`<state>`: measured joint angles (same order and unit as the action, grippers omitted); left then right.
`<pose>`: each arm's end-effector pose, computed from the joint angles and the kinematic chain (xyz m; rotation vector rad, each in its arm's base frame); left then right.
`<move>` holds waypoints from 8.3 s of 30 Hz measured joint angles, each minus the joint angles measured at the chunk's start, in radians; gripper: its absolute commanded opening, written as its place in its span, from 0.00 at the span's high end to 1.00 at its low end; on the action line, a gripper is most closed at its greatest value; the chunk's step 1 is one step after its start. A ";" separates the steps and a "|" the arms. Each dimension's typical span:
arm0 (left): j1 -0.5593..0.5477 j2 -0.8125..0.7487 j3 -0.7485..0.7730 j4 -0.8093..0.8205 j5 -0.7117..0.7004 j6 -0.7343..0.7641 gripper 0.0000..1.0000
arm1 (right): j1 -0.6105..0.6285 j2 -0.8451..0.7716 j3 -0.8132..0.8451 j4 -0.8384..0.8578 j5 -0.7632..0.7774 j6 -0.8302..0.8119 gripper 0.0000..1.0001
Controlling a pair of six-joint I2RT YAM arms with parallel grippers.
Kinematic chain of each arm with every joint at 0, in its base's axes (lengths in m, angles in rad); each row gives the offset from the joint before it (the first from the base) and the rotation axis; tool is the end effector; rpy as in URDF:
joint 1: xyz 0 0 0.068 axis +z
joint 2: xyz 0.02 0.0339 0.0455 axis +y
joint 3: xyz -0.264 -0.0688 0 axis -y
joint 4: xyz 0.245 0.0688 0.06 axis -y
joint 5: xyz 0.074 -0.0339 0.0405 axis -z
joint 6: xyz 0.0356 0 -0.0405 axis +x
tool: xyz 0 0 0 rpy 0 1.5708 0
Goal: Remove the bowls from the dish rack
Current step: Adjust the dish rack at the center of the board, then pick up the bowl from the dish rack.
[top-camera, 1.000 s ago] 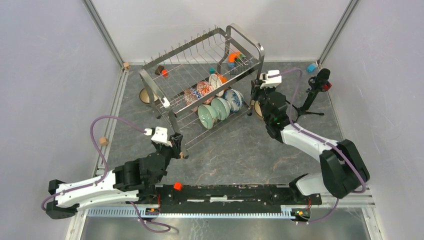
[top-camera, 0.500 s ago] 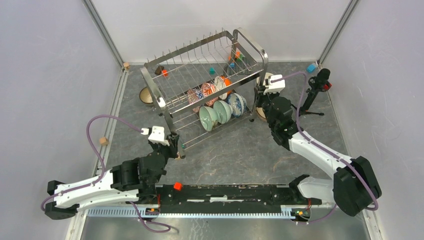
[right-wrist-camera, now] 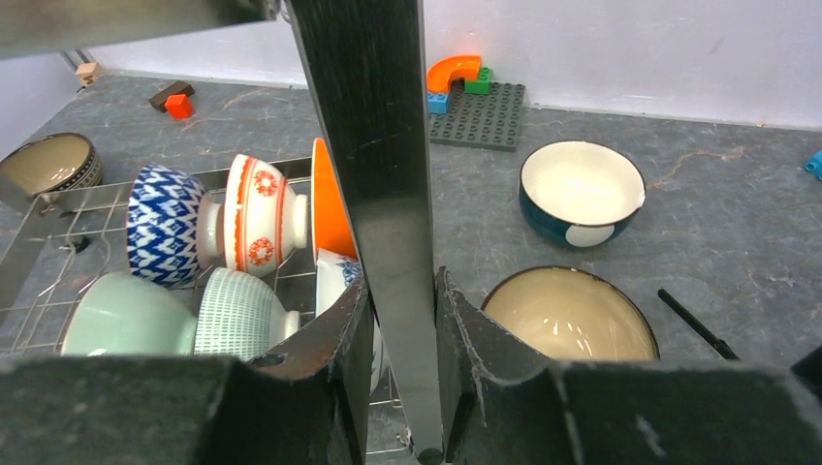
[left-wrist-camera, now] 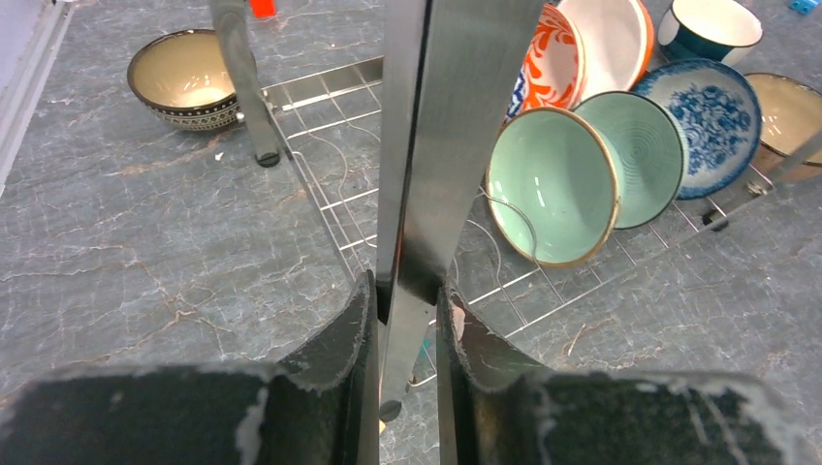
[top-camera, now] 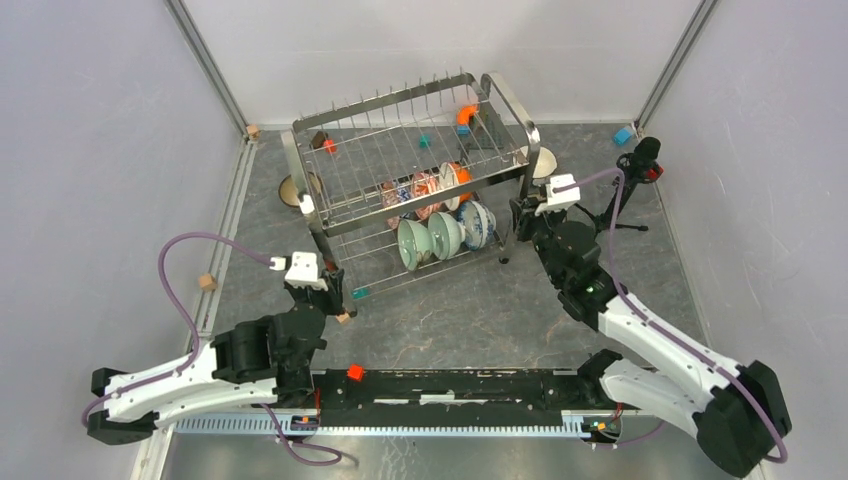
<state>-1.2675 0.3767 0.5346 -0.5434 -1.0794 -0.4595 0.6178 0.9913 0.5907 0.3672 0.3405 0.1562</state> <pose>0.0572 -0.0776 0.2742 0.0361 1.7530 -0.1994 0.1959 0.1247 0.2905 -0.1064 1.6085 0.3273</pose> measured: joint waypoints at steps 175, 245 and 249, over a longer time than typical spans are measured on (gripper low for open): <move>0.221 0.650 0.049 0.560 0.461 0.032 0.26 | 0.137 -0.820 -0.569 -0.216 -0.280 0.245 0.20; 0.592 0.975 -0.236 1.547 0.953 -0.067 0.98 | 0.137 -0.977 -0.578 -0.219 -0.412 0.311 0.20; 0.592 0.937 -0.262 1.540 0.953 -0.068 0.98 | 0.137 -0.977 -0.578 -0.219 -0.412 0.311 0.20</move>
<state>-0.6754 1.3136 0.2722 0.9962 -0.1268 -0.5274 0.7547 0.0139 0.0124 0.1482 -0.0715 0.4671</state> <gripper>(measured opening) 0.271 0.803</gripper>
